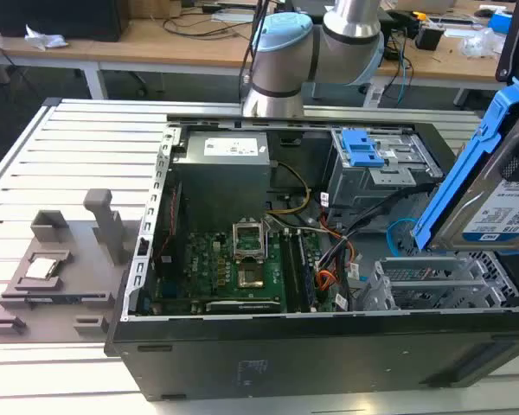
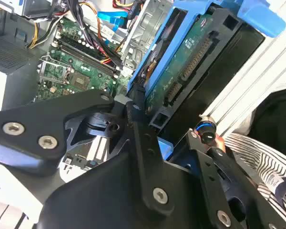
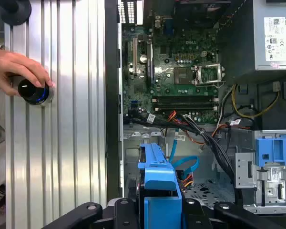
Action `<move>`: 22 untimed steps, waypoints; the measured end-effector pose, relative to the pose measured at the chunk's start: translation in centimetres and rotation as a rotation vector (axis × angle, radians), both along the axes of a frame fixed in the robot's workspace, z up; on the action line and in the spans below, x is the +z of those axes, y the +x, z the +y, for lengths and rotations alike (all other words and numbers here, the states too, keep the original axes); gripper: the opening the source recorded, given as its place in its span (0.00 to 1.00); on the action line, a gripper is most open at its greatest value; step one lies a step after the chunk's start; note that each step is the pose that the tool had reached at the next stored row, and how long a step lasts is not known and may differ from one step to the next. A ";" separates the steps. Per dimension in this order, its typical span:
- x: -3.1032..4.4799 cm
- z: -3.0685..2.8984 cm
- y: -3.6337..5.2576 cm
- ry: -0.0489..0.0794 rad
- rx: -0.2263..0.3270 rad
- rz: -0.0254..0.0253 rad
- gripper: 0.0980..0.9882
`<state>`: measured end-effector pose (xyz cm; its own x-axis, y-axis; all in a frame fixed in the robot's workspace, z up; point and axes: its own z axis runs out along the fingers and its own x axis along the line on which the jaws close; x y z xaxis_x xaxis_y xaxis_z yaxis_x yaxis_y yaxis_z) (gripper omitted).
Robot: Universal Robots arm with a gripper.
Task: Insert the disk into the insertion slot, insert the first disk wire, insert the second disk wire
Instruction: 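Insert the disk into the insertion slot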
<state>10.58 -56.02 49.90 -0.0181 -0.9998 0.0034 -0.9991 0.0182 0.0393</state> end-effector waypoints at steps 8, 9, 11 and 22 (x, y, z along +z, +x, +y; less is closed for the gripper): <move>-1.35 0.00 0.00 0.000 0.000 0.0000 0.30; -1.43 0.00 0.00 0.000 0.000 0.0000 0.30; -1.65 0.00 0.00 0.000 0.000 0.0000 0.30; -2.81 0.00 0.00 0.000 0.000 0.0000 0.30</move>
<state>10.58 -56.02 47.09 -0.0181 -0.9998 0.0033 -0.9991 0.0182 0.0393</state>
